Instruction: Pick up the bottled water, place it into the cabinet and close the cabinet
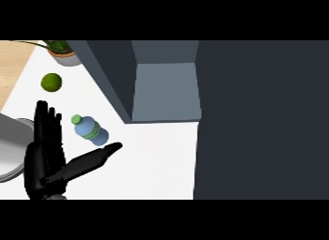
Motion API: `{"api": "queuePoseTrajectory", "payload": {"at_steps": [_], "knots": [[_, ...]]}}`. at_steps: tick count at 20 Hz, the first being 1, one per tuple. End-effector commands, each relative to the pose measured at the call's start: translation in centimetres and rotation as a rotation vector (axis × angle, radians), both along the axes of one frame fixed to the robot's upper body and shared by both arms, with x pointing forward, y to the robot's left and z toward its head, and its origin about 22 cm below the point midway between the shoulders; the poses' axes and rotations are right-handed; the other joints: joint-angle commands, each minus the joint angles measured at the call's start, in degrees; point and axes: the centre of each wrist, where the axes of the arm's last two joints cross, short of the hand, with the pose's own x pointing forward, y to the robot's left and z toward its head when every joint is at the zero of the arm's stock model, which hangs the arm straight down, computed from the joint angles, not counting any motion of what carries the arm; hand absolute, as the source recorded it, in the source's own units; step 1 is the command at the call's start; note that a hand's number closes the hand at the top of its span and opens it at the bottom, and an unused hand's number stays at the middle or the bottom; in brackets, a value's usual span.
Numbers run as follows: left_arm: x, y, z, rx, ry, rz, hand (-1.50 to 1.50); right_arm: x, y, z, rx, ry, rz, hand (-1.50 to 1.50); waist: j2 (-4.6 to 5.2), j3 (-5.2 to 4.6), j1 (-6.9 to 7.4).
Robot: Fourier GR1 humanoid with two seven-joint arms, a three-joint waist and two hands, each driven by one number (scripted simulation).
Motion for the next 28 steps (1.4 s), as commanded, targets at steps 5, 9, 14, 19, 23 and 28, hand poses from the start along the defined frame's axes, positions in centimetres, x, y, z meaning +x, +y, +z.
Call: {"api": "queuePoseTrajectory", "payload": {"at_steps": [5,9,14,19,23,28], "knots": [[0.9,2.9,-5.4,0.003,0.028,0.077,-1.50,-3.0,0.6,3.5,0.079,-0.074,0.047,-1.50,-0.11,0.06,0.14],[2.5,3.3,-7.5,-0.018,0.078,0.045,-1.50,-3.1,1.1,3.9,0.068,-0.089,0.062,-1.50,0.07,0.05,-0.05],[2.9,6.4,-9.8,-0.053,0.088,0.052,-1.50,-3.1,0.3,3.7,0.078,-0.086,0.068,-1.50,0.07,0.05,0.39],[2.9,5.0,-13.9,-0.042,0.113,0.057,-1.50,-2.8,0.0,3.6,0.085,-0.084,0.087,-1.50,0.22,0.05,0.39],[3.3,5.7,-14.9,-0.042,0.112,0.075,-1.50,-3.7,-0.1,4.4,0.067,-0.061,0.096,-1.50,0.15,0.04,0.14],[3.6,6.8,-16.4,-0.145,0.063,0.093,-1.50,-4.3,0.1,3.8,0.093,-0.067,0.086,-1.50,0.07,-0.01,-0.46]]}}
